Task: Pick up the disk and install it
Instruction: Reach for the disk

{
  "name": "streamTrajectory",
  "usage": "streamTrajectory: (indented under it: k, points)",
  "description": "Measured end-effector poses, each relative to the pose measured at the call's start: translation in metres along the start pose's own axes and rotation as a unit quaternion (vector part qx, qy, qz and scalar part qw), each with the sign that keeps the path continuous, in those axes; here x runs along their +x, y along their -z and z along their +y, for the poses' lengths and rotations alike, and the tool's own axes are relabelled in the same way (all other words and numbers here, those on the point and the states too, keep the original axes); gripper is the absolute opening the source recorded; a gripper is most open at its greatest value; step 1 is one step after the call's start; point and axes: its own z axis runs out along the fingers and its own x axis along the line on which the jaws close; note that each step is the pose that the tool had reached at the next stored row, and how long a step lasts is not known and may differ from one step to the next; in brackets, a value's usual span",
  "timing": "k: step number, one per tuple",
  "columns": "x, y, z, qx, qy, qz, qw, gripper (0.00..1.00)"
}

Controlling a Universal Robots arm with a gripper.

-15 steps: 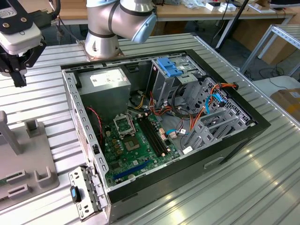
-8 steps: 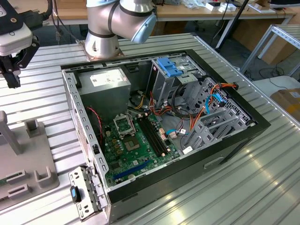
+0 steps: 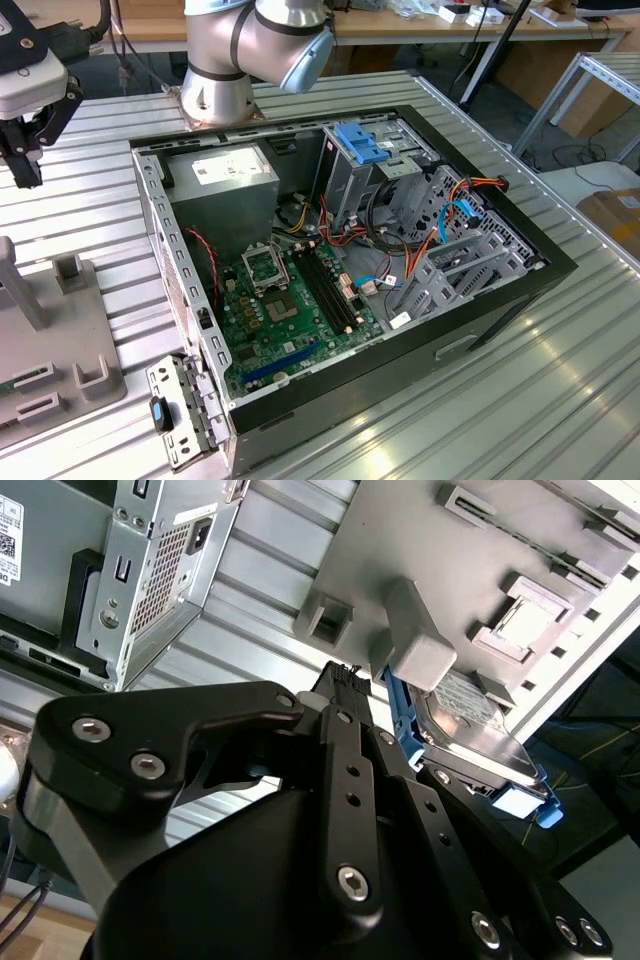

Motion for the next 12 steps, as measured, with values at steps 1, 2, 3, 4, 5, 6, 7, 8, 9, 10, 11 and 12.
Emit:
streamTrajectory:
  k: [1,2,3,4,5,6,7,8,9,10,11,12]
  points:
    - [0.0001,0.0000,0.0000,0.0000,0.000,0.0000,1.0000,0.11]
    - [0.0017,0.0000,-0.0001,0.0000,0.000,-0.0002,1.0000,0.11]
    - [0.0028,0.0001,-0.0002,-0.0001,0.000,-0.0004,1.0000,0.11]
    - [0.0043,0.0000,-0.0003,-0.0002,0.000,-0.0007,1.0000,0.11]
    - [0.0066,0.0000,-0.0005,-0.0003,0.000,-0.0012,1.0000,0.11]
    - [0.0087,0.0000,-0.0006,-0.0004,0.000,-0.0016,1.0000,0.11]
    - [0.0103,0.0001,-0.0008,-0.0005,0.000,-0.0020,1.0000,0.11]
    - [0.0103,0.0000,-0.0007,-0.0005,0.000,-0.0021,1.0000,0.11]
    - [0.0103,0.0000,-0.0007,-0.0005,0.000,-0.0021,1.0000,0.11]
    - [0.0110,0.0001,-0.0008,-0.0005,0.000,-0.0020,1.0000,0.11]
    - [0.0113,0.0001,-0.0008,-0.0005,0.000,-0.0021,1.0000,0.11]
    - [0.0114,0.0001,-0.0008,-0.0005,0.000,-0.0021,1.0000,0.11]
